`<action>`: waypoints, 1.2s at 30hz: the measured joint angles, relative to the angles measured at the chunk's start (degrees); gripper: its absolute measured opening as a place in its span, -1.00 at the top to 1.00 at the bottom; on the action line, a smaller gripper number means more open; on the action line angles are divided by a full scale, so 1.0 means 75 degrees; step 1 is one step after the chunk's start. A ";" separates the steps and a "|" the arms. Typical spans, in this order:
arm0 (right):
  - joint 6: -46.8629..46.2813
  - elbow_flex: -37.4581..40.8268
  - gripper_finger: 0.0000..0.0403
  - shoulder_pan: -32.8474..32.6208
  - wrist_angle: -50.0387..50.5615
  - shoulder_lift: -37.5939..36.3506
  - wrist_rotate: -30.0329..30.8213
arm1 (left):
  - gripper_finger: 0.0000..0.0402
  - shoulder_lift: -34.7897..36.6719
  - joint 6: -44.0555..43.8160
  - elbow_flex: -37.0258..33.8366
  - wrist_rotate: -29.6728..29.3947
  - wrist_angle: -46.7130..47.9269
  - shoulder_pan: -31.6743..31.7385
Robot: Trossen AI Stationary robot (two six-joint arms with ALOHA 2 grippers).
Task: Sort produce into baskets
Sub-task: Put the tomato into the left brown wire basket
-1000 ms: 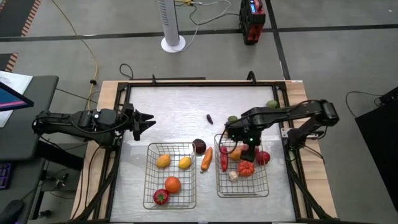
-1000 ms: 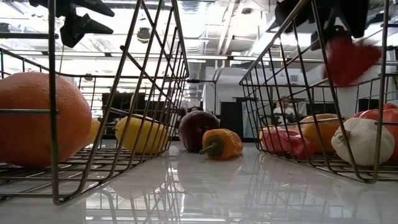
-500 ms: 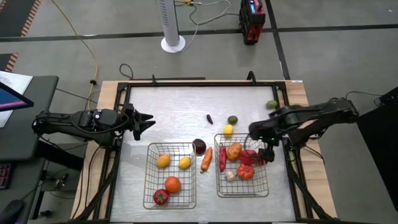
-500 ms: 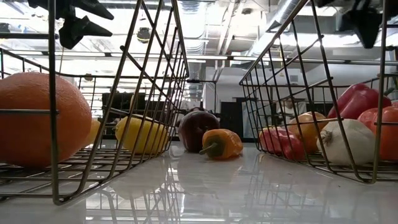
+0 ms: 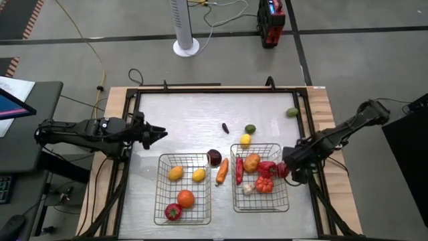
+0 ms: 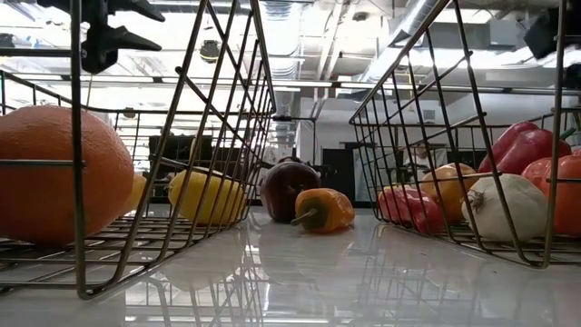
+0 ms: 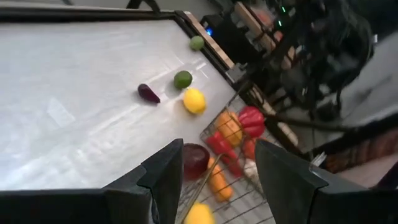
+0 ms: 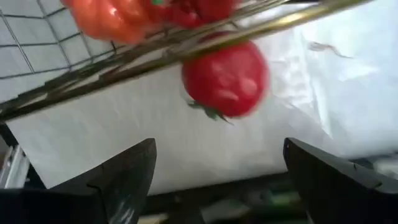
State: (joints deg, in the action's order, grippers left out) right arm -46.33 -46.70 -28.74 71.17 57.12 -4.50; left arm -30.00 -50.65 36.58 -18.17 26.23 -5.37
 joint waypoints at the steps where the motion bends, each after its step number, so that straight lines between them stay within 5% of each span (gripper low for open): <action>1: -0.0018 0.0208 -0.87 -0.0070 -0.0242 -0.0048 0.0001 | 0.09 0.0000 -0.0232 0.0000 -0.0078 -0.0009 0.0000; 13: 0.0162 0.1867 -0.87 -0.0906 -0.1976 -0.1088 0.1600 | 0.09 0.0000 -0.1341 0.0000 -0.0758 -0.0036 0.0000; 30: 0.0321 0.2880 -0.86 -0.1030 -0.3427 -0.1318 0.1994 | 0.09 0.0003 -0.2089 0.0000 -0.1276 -0.0005 0.0000; 36: 0.0260 0.2863 -0.66 -0.0983 -0.3578 -0.1038 0.2049 | 0.09 0.0003 -0.2076 0.0000 -0.1270 -0.0005 0.0000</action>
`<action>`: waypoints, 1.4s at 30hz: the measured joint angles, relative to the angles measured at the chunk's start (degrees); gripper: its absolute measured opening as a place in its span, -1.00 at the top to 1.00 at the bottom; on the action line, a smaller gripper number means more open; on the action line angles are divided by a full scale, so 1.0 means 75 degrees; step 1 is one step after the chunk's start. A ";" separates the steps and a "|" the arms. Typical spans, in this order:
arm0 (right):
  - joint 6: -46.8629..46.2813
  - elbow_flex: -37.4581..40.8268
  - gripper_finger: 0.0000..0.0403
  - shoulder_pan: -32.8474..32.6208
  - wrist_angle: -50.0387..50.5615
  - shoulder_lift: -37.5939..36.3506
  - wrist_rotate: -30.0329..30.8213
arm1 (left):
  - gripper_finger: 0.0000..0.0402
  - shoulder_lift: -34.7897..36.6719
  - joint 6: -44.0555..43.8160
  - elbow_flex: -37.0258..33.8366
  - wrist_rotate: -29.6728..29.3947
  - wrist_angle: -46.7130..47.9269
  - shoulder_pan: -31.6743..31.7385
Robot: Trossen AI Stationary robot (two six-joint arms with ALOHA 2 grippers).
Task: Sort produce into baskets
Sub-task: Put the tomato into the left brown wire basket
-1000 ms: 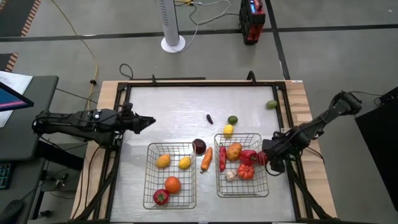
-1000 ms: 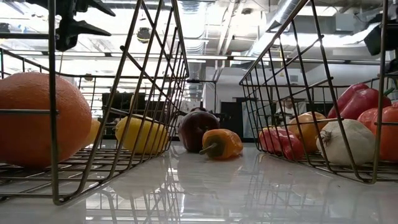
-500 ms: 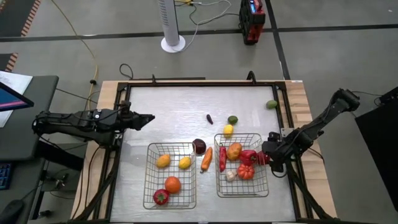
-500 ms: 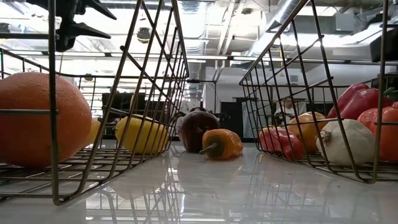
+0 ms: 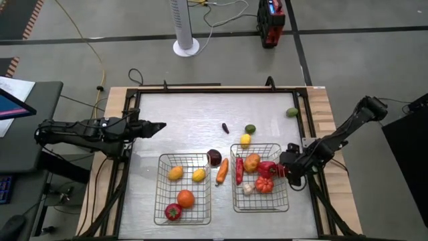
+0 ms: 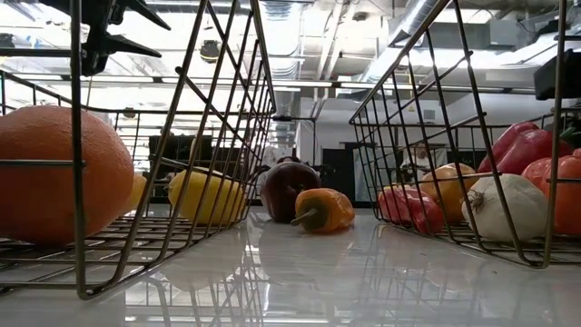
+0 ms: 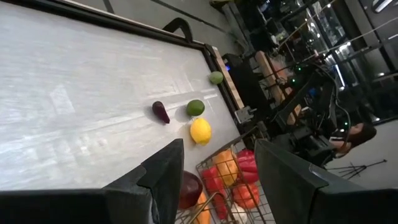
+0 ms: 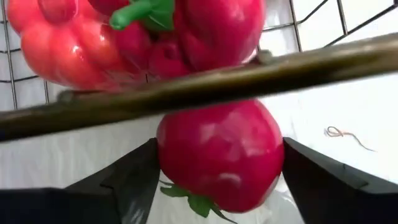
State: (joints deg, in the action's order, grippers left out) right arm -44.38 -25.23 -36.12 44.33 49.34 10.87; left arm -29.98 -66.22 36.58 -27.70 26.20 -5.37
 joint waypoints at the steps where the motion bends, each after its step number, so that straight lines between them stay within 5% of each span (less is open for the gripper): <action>1: 0.0000 -0.0006 -0.61 -0.0003 -0.0031 0.0098 0.0016 | 0.09 0.0000 0.0001 0.0000 0.0001 0.0000 0.0000; 13: -0.0523 -0.0326 -0.52 -0.0012 -0.0047 0.0578 -0.0047 | 0.09 0.0006 -0.0067 0.0000 0.0551 -0.0012 0.0000; 22: -0.2010 -0.1238 -0.52 0.0094 0.1775 0.0574 -0.0093 | 0.09 0.0006 0.0172 0.0000 0.0568 -0.0015 0.0000; 30: -0.3833 -0.1902 -0.52 0.1118 0.2895 0.0594 0.0511 | 0.09 0.0006 0.0400 0.0000 0.0253 -0.0023 0.0000; 42: -0.3870 -0.2289 -0.52 0.4041 0.3035 0.0697 0.1962 | 0.09 0.0003 0.0913 0.0000 0.0719 -0.0070 0.0000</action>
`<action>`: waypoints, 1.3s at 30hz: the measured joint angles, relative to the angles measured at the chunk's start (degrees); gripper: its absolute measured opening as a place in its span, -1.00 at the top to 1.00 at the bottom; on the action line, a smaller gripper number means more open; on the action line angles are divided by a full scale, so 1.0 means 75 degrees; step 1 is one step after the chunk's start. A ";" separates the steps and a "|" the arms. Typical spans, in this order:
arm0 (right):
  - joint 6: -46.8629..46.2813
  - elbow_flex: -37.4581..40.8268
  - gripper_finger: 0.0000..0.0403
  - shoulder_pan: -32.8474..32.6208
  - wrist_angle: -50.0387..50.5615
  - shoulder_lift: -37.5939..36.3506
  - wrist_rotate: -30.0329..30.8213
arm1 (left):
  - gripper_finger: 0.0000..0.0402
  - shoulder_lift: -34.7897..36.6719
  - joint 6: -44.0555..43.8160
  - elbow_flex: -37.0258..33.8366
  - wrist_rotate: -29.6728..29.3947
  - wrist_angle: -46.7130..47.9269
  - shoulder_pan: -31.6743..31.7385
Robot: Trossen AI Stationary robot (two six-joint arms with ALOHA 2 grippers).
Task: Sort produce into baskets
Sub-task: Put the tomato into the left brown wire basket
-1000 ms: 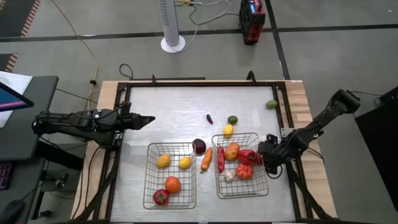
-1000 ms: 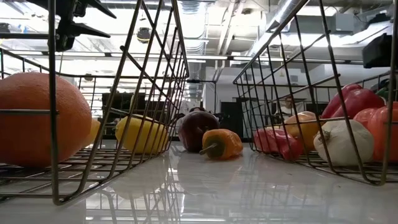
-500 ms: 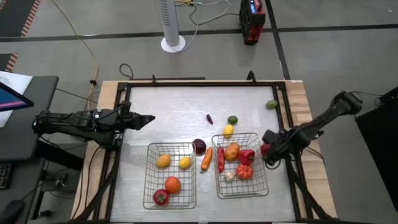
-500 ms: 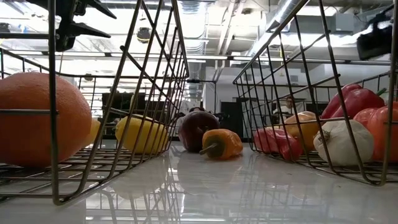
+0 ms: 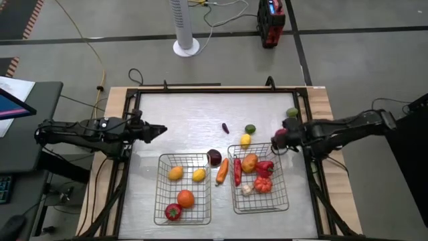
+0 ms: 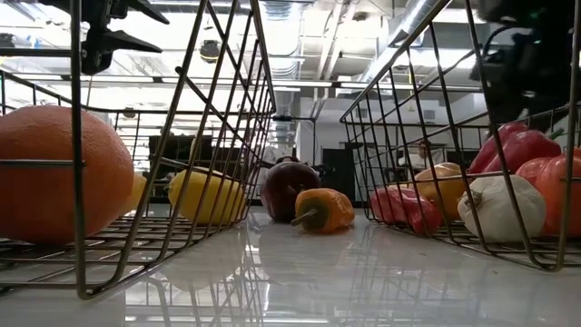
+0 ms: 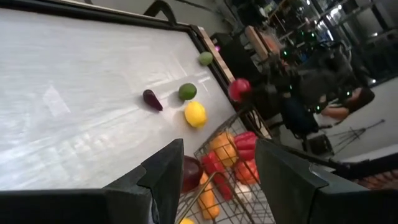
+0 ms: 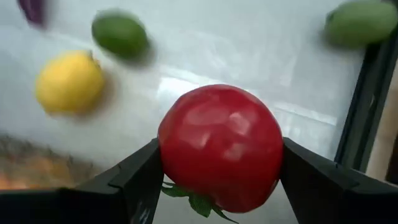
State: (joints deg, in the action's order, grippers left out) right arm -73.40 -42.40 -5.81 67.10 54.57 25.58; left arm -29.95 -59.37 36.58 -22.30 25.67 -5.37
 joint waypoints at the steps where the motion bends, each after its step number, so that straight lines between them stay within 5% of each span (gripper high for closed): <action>1: 0.0202 -0.0051 -0.53 0.0262 -0.0159 0.0000 0.0043 | 0.09 0.0000 0.0056 0.0000 0.0030 0.0000 0.0000; 7: 0.2856 -0.0600 -0.56 0.1292 -0.2667 -0.0003 -0.0227 | 0.09 0.0000 0.0233 0.0000 0.0140 0.0002 0.0000; 12: 0.4893 -0.0865 -0.56 0.1446 -0.5547 0.0035 -0.2102 | 0.09 0.0001 0.0233 0.0000 0.0333 -0.0036 0.0000; 16: 0.5036 -0.1003 -0.56 0.1440 -0.6932 0.0133 -0.3400 | 0.09 0.0000 0.0242 0.0000 0.0489 -0.0202 0.0000; 26: 0.4719 -0.1638 -0.57 0.1037 -0.8613 0.1859 -0.4894 | 0.09 -0.0058 0.0466 0.0000 0.0150 -0.0483 0.0000; 39: 0.6931 -0.4273 -0.57 0.0458 -0.8519 0.5297 -0.5561 | 0.09 -0.0105 0.0515 -0.0003 -0.0174 -0.0900 0.0000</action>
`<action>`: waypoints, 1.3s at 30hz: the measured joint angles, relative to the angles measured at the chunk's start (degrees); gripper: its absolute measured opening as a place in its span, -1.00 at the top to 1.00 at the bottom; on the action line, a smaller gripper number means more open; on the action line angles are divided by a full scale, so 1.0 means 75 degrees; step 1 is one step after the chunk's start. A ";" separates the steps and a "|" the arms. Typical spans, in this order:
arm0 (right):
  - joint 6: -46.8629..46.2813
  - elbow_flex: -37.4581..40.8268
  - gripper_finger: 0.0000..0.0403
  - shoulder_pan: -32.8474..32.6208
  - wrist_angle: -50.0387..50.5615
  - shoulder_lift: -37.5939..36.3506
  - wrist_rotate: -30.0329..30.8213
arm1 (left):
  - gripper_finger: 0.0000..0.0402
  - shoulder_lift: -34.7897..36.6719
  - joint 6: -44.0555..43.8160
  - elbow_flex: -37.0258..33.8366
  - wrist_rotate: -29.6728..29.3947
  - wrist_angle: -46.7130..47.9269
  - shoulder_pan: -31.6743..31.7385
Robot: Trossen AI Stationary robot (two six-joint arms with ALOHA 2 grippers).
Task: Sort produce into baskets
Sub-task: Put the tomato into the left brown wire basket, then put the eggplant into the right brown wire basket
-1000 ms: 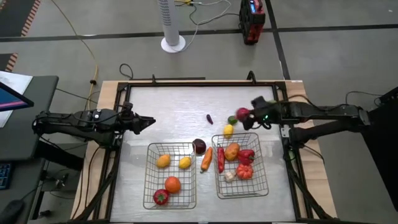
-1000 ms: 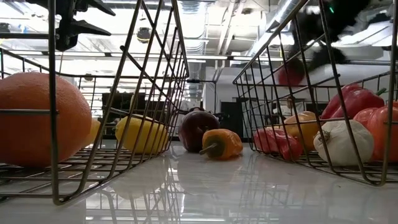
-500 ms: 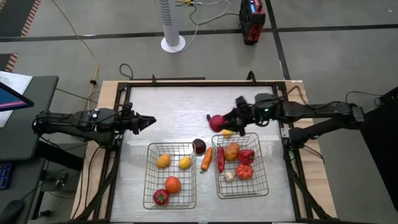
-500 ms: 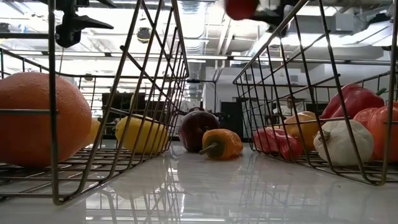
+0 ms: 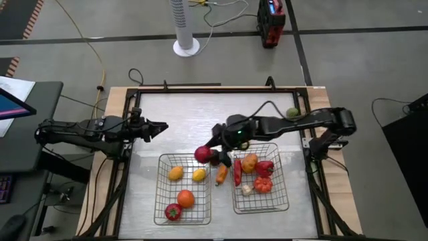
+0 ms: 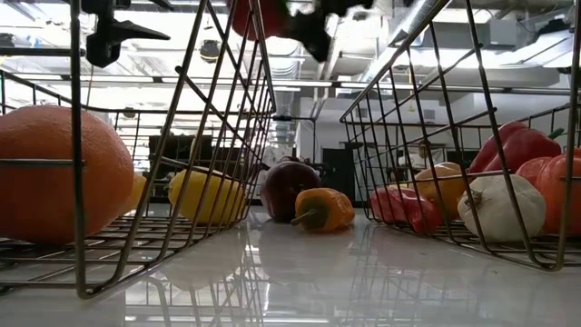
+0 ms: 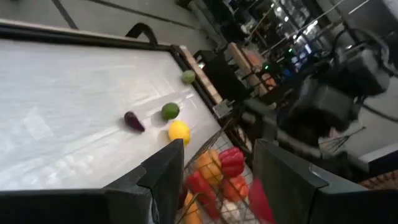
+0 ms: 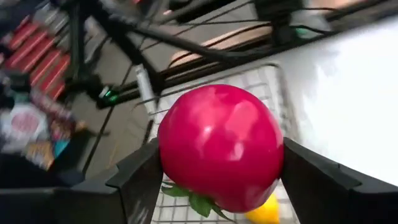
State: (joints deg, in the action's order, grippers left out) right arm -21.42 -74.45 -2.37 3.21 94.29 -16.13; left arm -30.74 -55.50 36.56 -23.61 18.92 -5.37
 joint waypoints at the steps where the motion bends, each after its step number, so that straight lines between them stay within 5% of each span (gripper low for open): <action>1: 0.0185 -0.0191 -0.57 -0.0019 0.0055 0.0169 -0.0144 | 0.09 -0.0005 0.0034 0.0000 -0.0013 -0.0094 0.0000; 7: 0.1286 -0.1502 -0.64 -0.0070 0.1725 0.1102 -0.0359 | 0.09 -0.0055 0.0058 0.0000 0.0057 -0.0258 0.0000; 14: 0.2102 -0.3048 -0.95 -0.0035 0.4065 0.1994 -0.0436 | 0.09 -0.0051 0.0198 0.0000 -0.0017 -0.0262 0.0000; 19: 0.2122 -0.3880 -0.90 0.0281 0.5161 0.2077 -0.0171 | 0.09 -0.0051 0.0204 0.0000 0.0070 -0.0263 0.0000; 28: 0.1954 -0.3959 -0.85 0.1202 0.6840 0.1896 0.1619 | 0.09 -0.0050 0.0216 0.0000 0.0083 -0.0283 0.0000; 39: 0.0670 -0.3877 -0.82 0.2735 0.7236 0.3178 0.2393 | 0.09 -0.0050 0.0382 0.0000 -0.0320 -0.0280 0.0000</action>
State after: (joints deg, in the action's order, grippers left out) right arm -16.39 -103.53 18.14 57.48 118.13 1.83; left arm -31.11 -52.64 36.56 -26.00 16.82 -5.37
